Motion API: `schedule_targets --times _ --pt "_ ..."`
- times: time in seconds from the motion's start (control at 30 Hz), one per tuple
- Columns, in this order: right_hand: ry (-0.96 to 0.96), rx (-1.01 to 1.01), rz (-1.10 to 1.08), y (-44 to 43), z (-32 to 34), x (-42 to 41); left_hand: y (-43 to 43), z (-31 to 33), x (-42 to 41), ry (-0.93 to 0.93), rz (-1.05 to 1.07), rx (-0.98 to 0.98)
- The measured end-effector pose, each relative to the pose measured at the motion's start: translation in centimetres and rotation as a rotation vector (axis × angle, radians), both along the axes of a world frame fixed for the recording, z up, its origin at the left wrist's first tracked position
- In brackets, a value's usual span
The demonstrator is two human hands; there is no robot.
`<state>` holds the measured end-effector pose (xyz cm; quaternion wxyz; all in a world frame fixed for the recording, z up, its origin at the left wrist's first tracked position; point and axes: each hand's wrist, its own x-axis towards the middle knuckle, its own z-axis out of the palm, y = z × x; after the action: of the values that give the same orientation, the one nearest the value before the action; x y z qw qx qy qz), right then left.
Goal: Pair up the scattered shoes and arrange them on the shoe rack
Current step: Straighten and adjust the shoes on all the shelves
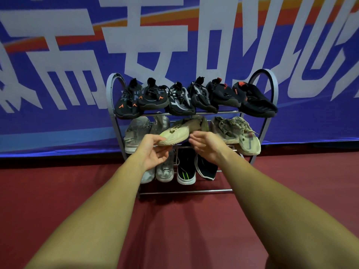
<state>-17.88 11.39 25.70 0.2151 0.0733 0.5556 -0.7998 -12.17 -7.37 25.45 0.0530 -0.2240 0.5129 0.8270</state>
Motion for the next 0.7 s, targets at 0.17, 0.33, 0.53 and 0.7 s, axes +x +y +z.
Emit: schedule_targets --times 0.17,0.33,0.53,0.7 --pt "-0.004 0.098 0.13 -0.4 -0.6 0.5 2.1 0.0 -0.9 0.058 0.017 0.04" --pt "0.063 0.104 0.079 -1.0 -0.4 0.1 3.6 -0.7 -1.8 0.052 -0.017 0.026" --pt "0.01 0.061 0.032 -1.2 -1.8 -0.9 4.4 -1.7 -3.0 0.005 0.026 -0.048" --pt "-0.013 0.116 0.061 -1.0 -2.9 -1.8 4.4 -3.0 -4.2 0.018 0.048 -0.176"
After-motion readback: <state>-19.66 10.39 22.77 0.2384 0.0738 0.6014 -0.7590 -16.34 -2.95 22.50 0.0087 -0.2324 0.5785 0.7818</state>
